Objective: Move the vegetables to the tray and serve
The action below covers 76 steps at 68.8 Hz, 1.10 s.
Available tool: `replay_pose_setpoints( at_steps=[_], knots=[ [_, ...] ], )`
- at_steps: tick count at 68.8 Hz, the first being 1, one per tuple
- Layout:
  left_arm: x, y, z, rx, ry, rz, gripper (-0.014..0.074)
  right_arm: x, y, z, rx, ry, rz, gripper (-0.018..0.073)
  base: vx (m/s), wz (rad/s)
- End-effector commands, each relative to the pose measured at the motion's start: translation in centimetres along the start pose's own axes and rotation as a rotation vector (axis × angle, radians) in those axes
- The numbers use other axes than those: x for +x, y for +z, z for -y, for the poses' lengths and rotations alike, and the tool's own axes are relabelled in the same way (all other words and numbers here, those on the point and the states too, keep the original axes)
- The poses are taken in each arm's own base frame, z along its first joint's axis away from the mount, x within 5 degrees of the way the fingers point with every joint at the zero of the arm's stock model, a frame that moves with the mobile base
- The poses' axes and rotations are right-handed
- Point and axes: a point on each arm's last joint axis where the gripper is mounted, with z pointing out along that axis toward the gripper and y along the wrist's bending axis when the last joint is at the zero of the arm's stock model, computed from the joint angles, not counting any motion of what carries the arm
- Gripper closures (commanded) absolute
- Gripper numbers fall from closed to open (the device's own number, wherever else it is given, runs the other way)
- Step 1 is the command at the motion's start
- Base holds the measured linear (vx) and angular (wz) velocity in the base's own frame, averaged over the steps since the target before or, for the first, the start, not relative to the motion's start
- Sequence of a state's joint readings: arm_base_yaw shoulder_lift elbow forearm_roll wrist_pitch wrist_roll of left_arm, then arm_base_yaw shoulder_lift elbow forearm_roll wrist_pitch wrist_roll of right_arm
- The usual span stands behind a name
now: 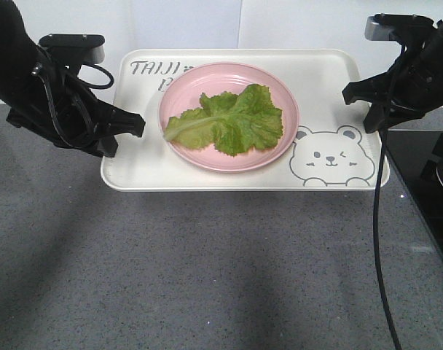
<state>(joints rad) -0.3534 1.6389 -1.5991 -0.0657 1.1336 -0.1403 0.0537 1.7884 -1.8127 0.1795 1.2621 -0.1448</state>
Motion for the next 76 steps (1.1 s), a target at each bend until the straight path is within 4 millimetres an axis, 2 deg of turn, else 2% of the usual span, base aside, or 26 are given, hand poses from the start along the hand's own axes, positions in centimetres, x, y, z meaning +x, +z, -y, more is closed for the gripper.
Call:
replay_pose_setpoints(
  at_steps=[1,58,66,76],
  knots=[
    [-0.8,-3.0,1.0,0.062,0.023,0.147,0.0602,0.1,-3.1,-1.0,-0.035,-0.041,0.065,0.0565,0.00,0.00],
    [-0.7,-3.0,0.9,0.053,0.027,0.142,0.0602,-0.1,-3.0,-1.4,-0.067,-0.042,0.093,0.0565,0.00,0.00],
    [-0.6,-2.8,0.5,0.008,0.045,0.122,0.0602,-0.4,-2.3,-1.9,-0.141,-0.082,0.089,0.0565,0.00,0.00],
    [-0.7,-1.4,-0.1,-0.066,0.063,0.082,0.0602,-0.8,-0.1,-2.1,-0.217,-0.083,0.056,0.0565,0.00,0.00]
  ],
)
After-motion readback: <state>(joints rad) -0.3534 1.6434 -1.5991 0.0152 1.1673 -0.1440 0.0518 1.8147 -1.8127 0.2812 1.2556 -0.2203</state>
